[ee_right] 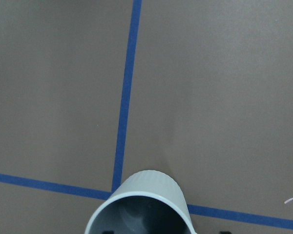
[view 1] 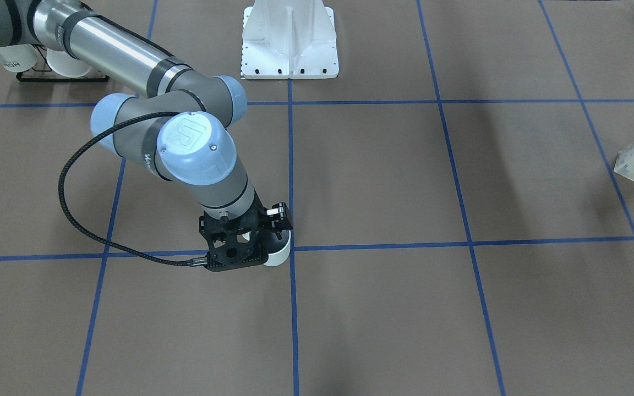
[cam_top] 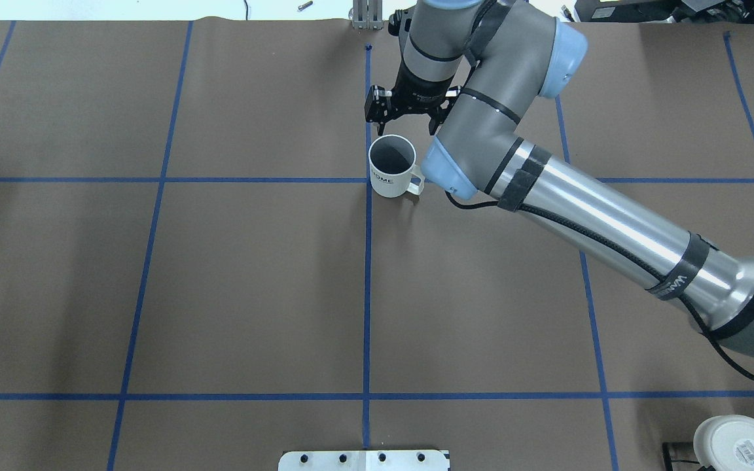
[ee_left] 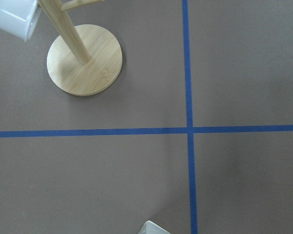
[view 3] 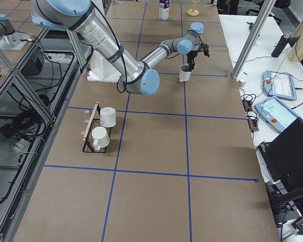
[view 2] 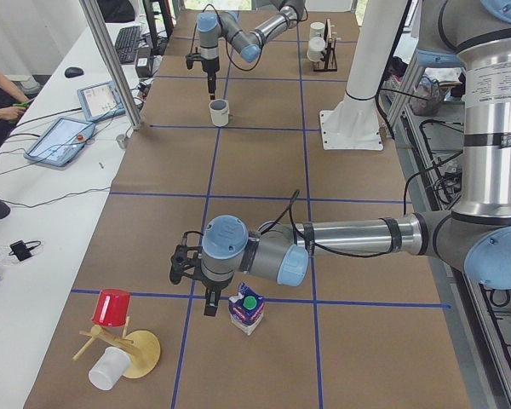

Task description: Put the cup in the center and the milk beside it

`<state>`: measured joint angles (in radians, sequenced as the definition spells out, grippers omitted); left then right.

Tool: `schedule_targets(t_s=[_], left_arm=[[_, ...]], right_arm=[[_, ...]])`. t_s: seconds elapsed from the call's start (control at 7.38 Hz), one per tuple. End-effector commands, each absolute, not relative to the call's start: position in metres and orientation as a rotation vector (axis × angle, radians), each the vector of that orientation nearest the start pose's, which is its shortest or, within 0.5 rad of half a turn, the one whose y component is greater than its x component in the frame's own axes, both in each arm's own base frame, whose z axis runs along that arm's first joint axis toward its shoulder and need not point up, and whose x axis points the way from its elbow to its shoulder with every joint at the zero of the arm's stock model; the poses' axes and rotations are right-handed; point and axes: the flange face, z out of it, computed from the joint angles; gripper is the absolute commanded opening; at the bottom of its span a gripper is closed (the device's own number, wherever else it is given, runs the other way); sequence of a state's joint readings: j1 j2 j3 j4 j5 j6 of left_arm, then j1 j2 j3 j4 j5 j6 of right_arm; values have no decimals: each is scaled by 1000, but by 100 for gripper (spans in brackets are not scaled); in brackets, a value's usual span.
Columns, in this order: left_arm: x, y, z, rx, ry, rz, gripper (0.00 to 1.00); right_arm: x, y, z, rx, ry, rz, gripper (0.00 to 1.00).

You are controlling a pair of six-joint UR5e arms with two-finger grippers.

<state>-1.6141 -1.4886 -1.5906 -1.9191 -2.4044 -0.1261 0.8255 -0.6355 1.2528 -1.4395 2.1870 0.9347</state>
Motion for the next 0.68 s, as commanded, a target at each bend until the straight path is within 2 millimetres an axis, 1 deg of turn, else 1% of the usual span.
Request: schedule_targets(t_s=[0.0,0.14,0.27,0.41,0.54], left_arm=[[-84,-460,615,321,873,56,97],[-84,-443,628,368,848,195,97],[-85,-431,639,418,809,340,97],[-85,-415,650,416,801,364,97],[-85,-403,656,411,772,359,98]], right_arm=[[-416,-647,211,18,-963,-6,100],[-387,-652,232,4,-970,14,100],[-342,-663,260,-10,-955,78,100],[-297,-657,310,6,-928,45,100],[-258,-657,351,20,-891,13,100]])
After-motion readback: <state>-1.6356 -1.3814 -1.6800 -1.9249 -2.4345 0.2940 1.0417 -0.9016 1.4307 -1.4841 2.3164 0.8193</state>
